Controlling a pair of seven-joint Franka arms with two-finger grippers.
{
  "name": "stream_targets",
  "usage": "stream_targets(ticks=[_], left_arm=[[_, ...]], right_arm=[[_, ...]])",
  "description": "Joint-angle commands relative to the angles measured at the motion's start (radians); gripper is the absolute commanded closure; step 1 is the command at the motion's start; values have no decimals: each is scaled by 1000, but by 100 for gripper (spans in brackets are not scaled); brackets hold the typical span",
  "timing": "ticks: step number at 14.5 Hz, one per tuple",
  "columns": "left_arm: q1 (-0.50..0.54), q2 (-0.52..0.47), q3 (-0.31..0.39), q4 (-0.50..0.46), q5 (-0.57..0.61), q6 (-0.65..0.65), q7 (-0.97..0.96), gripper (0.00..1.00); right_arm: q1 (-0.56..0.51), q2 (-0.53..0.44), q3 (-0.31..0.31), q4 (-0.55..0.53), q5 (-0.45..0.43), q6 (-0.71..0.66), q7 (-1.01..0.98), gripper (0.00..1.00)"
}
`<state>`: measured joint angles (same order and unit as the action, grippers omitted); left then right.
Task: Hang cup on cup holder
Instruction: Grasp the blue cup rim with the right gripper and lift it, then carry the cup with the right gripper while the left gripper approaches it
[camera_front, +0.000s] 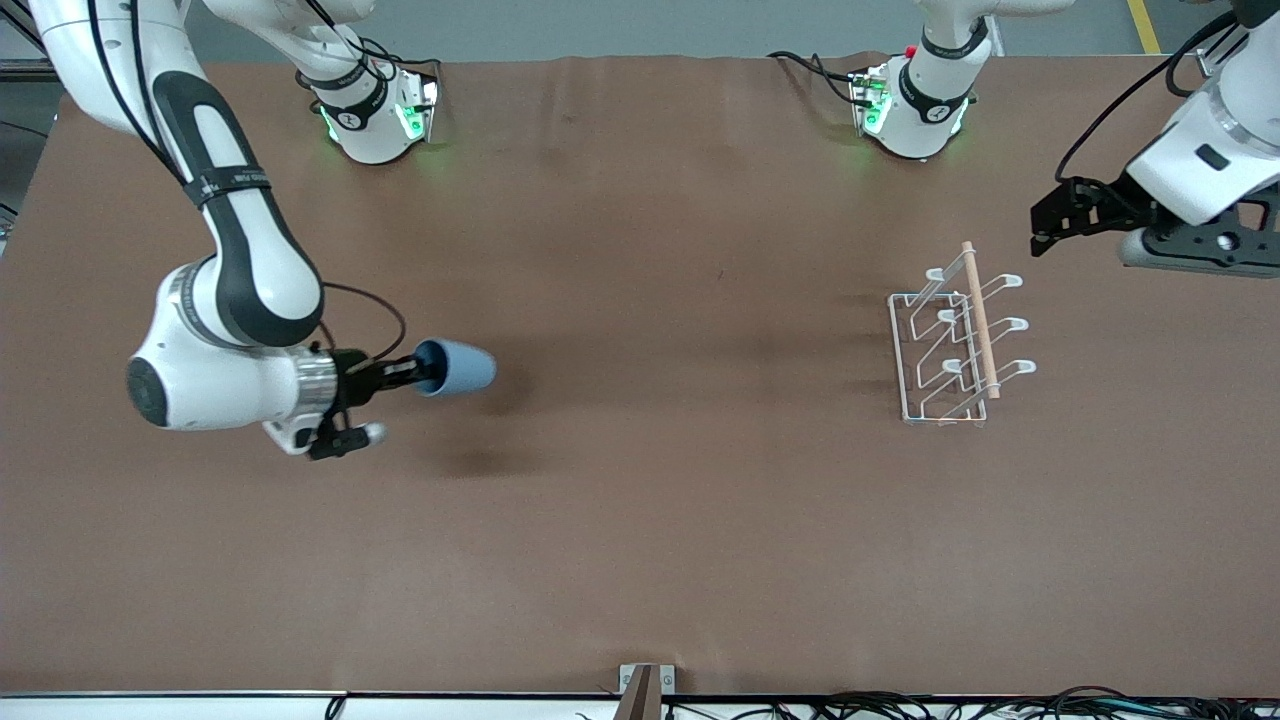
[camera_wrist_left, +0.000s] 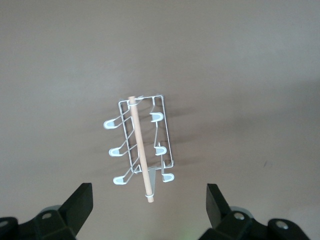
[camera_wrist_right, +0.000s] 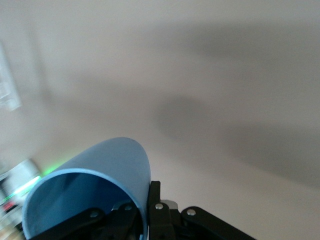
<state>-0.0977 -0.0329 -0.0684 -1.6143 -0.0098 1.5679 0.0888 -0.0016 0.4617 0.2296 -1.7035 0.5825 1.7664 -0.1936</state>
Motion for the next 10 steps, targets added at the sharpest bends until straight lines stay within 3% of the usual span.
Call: stream_targets(ticks=[1, 3, 5, 8, 10], left_arm=[[-16, 27, -14, 49, -37, -15, 238, 0], [-17, 37, -16, 56, -186, -67, 395, 0], [-28, 66, -59, 56, -306, -77, 414, 0], [-30, 111, -148, 57, -457, -80, 414, 0], [-31, 181, -192, 59, -620, -80, 408, 0]], right_arm=[[-15, -43, 40, -13, 164, -175, -14, 100], [-11, -43, 39, -15, 325, -304, 0, 100], [0, -43, 40, -18, 358, -355, 11, 100], [32, -38, 57, -79, 529, -325, 5, 100], [69, -38, 77, -84, 592, -262, 8, 100]])
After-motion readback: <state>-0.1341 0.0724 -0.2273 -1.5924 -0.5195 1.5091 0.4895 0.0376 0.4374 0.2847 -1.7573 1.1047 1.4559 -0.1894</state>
